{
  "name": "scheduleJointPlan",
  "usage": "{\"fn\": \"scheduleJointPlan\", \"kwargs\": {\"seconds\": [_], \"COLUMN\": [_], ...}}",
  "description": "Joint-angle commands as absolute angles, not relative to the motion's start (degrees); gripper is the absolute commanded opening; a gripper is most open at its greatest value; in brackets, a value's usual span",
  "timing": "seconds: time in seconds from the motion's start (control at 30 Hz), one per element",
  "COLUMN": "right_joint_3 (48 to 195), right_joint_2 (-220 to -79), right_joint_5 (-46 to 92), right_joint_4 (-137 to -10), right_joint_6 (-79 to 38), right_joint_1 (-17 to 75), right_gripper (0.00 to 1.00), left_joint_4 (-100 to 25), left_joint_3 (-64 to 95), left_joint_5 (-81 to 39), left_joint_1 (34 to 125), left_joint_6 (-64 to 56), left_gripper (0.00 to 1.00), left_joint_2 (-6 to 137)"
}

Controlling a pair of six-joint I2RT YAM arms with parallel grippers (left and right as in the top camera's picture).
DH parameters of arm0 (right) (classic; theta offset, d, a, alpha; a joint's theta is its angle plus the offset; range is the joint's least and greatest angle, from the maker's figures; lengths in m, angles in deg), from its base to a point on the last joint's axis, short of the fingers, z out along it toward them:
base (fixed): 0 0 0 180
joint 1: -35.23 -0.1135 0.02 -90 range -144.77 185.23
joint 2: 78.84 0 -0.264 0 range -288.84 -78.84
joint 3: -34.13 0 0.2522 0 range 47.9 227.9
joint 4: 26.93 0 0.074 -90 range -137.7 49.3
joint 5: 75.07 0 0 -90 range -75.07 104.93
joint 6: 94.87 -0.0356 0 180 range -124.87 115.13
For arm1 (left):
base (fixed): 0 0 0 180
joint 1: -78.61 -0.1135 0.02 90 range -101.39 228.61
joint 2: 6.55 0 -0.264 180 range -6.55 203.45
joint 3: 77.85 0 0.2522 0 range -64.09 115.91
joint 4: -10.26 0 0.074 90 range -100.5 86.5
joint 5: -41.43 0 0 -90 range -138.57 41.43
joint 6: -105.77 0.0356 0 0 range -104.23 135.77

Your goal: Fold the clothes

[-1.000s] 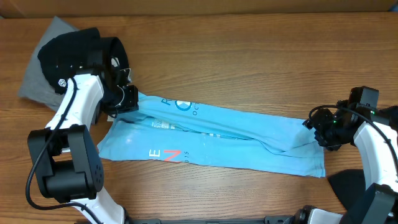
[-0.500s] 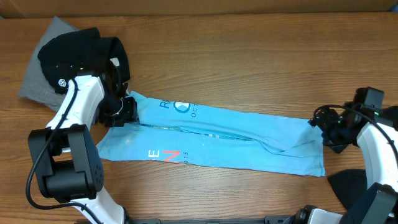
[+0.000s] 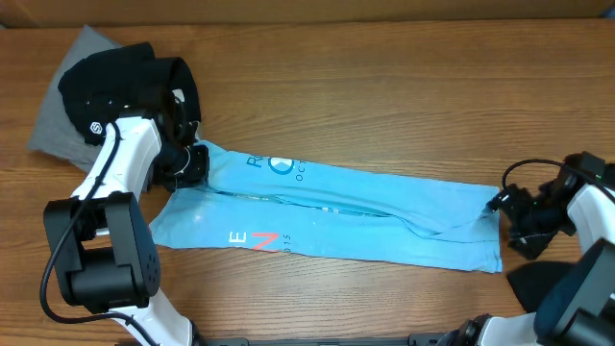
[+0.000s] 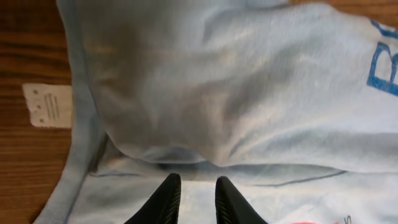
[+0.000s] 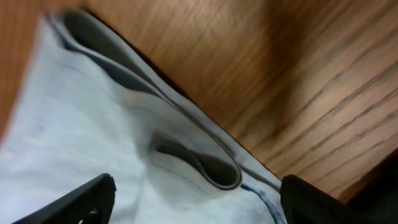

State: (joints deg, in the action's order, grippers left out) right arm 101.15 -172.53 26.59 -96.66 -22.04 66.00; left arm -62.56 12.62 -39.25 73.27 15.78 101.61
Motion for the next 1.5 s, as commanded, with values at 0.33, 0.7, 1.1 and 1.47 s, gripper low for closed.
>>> {"fn": "scheduleJointPlan", "kwargs": {"seconds": [0.33, 0.7, 1.1, 1.47], "right_joint_3": [102.22, 107.55, 108.47, 102.85], "right_joint_2": [-178.63, -177.98, -176.95, -176.99], "right_joint_5": [28.97, 29.13, 29.37, 31.75], "right_joint_4": [-94.47, -100.22, -103.79, -95.04], "right_joint_6": [-16.82, -14.02, -13.82, -15.35], "right_joint_1": [66.17, 66.17, 65.1, 63.13], "right_gripper": [0.84, 0.63, 0.49, 0.31], "left_joint_4": [-61.76, -61.71, -61.52, -61.47], "left_joint_3": [12.4, 12.4, 12.4, 12.4], "left_joint_5": [-40.17, -40.08, -39.95, -39.97], "left_joint_1": [72.96, 73.01, 73.01, 73.01], "left_joint_6": [16.63, 16.63, 16.61, 16.61], "left_gripper": [0.29, 0.35, 0.37, 0.37], "left_joint_2": [101.35, 101.35, 101.35, 101.35]}}
